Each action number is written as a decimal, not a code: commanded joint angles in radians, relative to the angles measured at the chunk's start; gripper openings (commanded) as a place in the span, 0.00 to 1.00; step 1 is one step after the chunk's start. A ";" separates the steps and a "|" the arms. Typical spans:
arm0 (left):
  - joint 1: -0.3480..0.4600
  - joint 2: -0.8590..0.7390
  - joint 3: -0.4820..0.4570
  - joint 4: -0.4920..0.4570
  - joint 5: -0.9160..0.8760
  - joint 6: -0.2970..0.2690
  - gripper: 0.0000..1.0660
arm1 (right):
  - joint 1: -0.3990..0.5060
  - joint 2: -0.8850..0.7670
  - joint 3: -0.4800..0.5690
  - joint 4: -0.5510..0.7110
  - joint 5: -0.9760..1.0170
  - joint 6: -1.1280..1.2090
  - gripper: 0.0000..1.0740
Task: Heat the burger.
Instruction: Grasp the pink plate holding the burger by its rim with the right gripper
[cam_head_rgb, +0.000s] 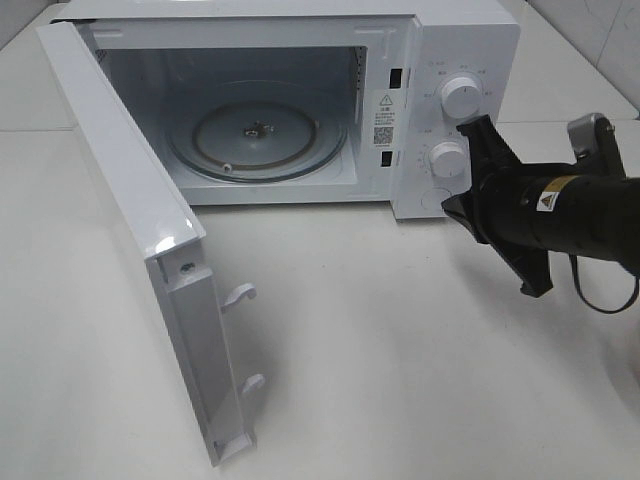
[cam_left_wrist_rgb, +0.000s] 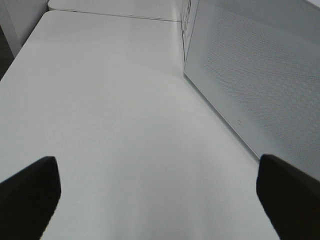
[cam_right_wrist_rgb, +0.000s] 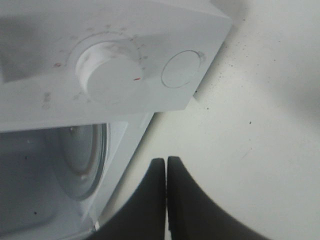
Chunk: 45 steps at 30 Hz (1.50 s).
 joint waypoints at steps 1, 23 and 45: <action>0.002 -0.017 0.000 -0.002 -0.016 -0.002 0.94 | -0.003 -0.071 0.002 -0.062 0.096 -0.070 0.00; 0.002 -0.017 0.000 -0.002 -0.016 -0.002 0.94 | -0.003 -0.442 -0.017 -0.105 0.770 -0.755 0.04; 0.002 -0.017 0.000 -0.002 -0.016 -0.002 0.94 | -0.152 -0.459 -0.093 -0.182 1.138 -1.101 0.38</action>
